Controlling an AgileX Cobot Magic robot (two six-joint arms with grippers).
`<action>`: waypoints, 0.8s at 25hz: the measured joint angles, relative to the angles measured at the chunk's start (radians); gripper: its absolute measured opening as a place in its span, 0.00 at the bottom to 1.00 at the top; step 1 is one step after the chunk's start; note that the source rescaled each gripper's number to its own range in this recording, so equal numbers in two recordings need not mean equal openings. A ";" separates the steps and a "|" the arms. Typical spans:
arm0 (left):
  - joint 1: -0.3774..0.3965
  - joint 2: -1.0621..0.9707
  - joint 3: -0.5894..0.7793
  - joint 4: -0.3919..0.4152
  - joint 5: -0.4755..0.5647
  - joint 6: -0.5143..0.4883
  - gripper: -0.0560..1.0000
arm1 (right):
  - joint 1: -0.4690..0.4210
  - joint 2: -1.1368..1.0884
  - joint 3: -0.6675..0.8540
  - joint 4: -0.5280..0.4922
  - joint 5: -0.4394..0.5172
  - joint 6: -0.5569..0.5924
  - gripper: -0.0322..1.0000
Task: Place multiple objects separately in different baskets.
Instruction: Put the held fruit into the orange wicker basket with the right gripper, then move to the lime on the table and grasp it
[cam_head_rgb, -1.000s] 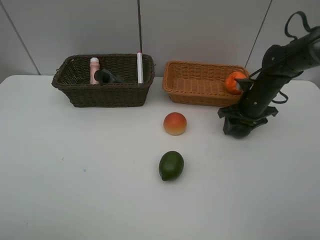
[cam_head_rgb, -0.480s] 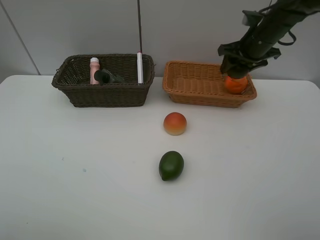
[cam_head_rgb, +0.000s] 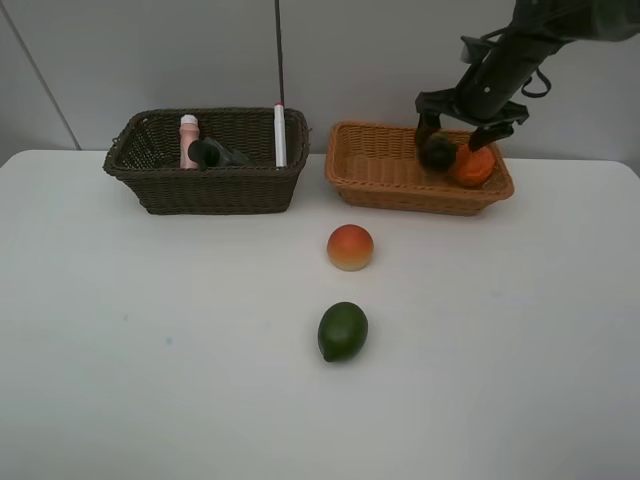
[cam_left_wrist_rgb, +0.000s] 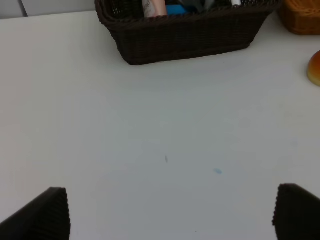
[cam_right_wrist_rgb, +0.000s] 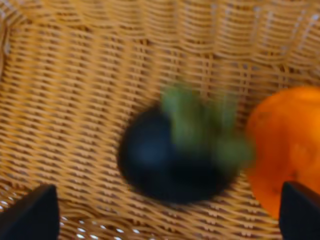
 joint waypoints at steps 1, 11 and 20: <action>0.000 0.000 0.000 0.000 0.000 0.000 1.00 | 0.000 0.000 0.000 -0.004 0.006 0.001 0.96; 0.000 0.000 0.000 0.000 0.000 0.000 1.00 | 0.008 -0.140 -0.006 0.000 0.240 0.041 1.00; 0.000 0.000 0.000 0.000 0.000 0.000 1.00 | 0.209 -0.344 0.321 -0.013 0.259 0.081 1.00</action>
